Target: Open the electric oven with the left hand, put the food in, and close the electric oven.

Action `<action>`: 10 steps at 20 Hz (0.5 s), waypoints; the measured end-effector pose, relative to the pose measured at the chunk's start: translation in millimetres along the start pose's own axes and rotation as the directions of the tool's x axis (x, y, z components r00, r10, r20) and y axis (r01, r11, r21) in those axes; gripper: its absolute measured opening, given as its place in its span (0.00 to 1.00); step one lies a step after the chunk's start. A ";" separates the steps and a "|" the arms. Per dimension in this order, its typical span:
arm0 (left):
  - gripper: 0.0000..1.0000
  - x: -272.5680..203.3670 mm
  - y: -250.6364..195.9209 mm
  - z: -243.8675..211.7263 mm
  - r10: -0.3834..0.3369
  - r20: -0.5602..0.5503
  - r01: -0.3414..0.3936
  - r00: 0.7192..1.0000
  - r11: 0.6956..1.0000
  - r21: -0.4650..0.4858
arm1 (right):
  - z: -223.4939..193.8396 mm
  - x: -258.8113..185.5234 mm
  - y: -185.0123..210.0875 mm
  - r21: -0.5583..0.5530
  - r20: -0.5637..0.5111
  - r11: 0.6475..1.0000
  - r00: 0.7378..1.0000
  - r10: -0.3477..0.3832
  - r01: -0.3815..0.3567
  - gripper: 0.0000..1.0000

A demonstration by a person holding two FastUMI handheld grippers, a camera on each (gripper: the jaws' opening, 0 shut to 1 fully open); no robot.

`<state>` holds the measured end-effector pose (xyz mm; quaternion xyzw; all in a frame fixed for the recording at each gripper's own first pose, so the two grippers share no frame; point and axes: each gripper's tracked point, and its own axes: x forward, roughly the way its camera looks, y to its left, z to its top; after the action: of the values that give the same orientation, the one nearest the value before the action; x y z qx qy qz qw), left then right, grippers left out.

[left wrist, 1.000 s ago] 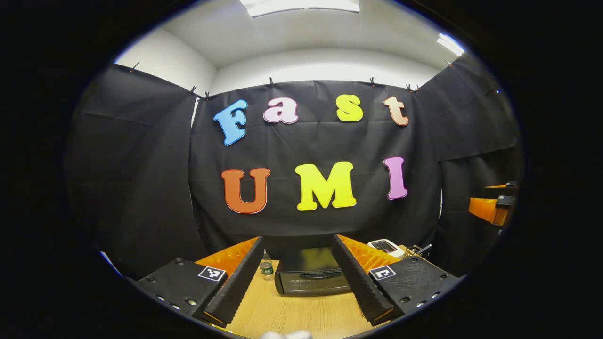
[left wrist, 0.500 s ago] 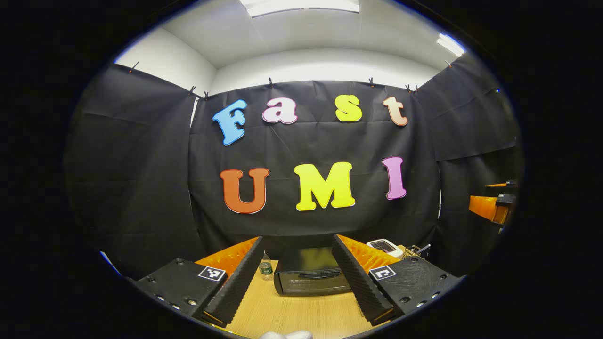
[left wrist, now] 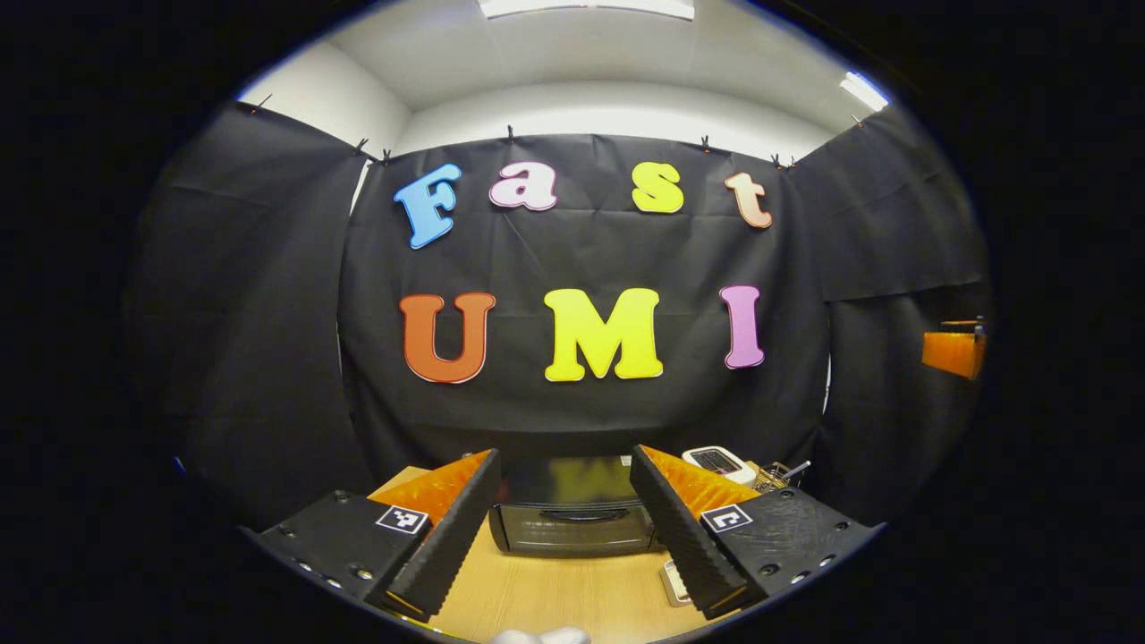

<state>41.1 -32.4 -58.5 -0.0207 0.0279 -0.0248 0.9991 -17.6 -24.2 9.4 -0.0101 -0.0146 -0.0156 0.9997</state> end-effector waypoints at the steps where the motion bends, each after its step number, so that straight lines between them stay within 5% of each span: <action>1: 0.95 10.6 -3.5 -10.8 -0.005 -0.014 0.005 1.000 1.000 0.007 | 0.0 -2.2 -8.2 -0.011 -0.001 1.000 1.000 -0.016 0.015 0.90; 2: 0.95 22.7 -8.2 -23.8 -0.009 -0.025 0.009 1.000 1.000 0.011 | 2.1 -5.3 -15.5 -0.020 0.005 0.999 1.000 -0.029 0.030 1.00; 3: 0.95 35.5 -11.8 -37.1 -0.013 -0.050 0.014 0.999 1.000 0.015 | 2.6 -7.5 -24.2 -0.029 0.007 0.998 0.999 -0.049 0.050 0.90; 4: 0.95 47.9 -16.5 -51.8 -0.015 -0.066 0.016 0.998 1.000 0.014 | 4.0 -11.2 -32.6 -0.034 0.011 0.997 0.998 -0.068 0.068 1.00; 10: 0.95 124.1 -27.1 -130.1 -0.016 -0.197 0.016 0.980 1.000 0.001 | 0.5 -32.5 -76.5 -0.095 0.013 0.979 0.984 -0.179 0.179 1.00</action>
<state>156.2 -70.9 -193.9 -0.0169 0.1263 -0.0347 0.9912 -52.5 -99.6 10.4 -0.0566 -0.0169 -0.1060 0.9926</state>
